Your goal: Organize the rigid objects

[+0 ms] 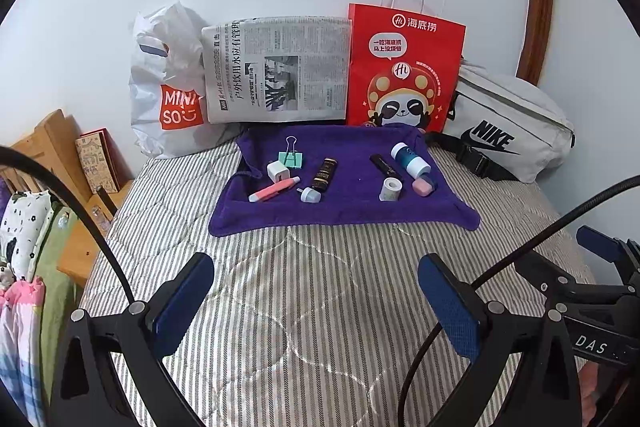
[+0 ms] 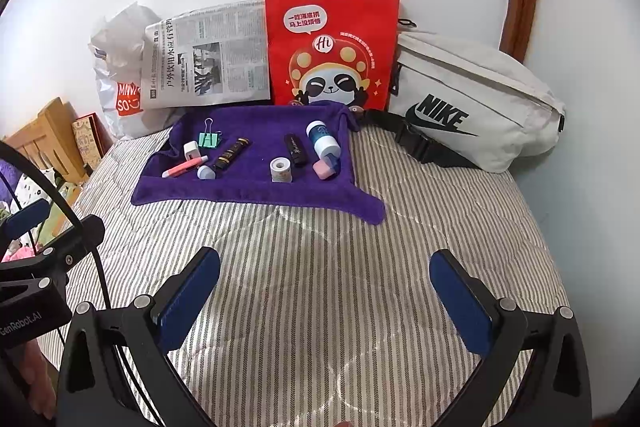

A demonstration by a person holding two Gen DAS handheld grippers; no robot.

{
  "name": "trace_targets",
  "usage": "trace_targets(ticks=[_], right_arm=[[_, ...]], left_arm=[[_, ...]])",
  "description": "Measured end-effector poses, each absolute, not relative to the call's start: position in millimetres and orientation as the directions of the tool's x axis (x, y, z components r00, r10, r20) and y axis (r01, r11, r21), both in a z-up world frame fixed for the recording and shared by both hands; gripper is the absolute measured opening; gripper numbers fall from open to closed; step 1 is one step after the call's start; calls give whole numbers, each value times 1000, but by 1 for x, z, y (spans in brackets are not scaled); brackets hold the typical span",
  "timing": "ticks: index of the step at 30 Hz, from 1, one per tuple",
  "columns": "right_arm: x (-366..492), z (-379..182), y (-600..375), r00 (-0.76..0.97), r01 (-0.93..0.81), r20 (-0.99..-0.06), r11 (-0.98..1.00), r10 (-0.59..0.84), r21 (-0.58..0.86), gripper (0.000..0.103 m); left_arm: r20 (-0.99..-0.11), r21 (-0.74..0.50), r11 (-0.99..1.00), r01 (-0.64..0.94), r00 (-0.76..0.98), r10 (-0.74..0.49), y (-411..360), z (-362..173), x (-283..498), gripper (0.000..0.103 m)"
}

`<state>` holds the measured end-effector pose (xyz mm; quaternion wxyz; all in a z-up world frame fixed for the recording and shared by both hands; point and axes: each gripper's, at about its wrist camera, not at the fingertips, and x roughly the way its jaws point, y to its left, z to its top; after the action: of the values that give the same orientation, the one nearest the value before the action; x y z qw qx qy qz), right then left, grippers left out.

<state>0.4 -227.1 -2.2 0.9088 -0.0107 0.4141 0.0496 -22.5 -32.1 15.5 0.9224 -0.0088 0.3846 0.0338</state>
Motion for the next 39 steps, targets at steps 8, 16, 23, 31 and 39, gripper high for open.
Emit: trace_targets(ticks=[8,16,23,31,39], right_arm=[[-1,-2,-228,655,-97,-752,995,81,23,103],[-1,-1,-230,657,-98,-750,995,80,20,103],[-1,-1,-228,658,-100,-749,995,79,18,103],[0,-1,-229,656,-98,-751,995,81,22,103],[-1,-2,-229,654,-97,-752,995,77,18,103]], left_arm=[[-717,6,997,-76,694,58,-29,13,-21,103],[-720,0,997,-81,692,56,-25,11,-20,103],[-722,2,997,-83,689,59,-23,11,-21,103],[-724,15,996,-85,686,69,-23,9,-21,103],[-726,20,996,-82,684,71,-25,9,-20,103]])
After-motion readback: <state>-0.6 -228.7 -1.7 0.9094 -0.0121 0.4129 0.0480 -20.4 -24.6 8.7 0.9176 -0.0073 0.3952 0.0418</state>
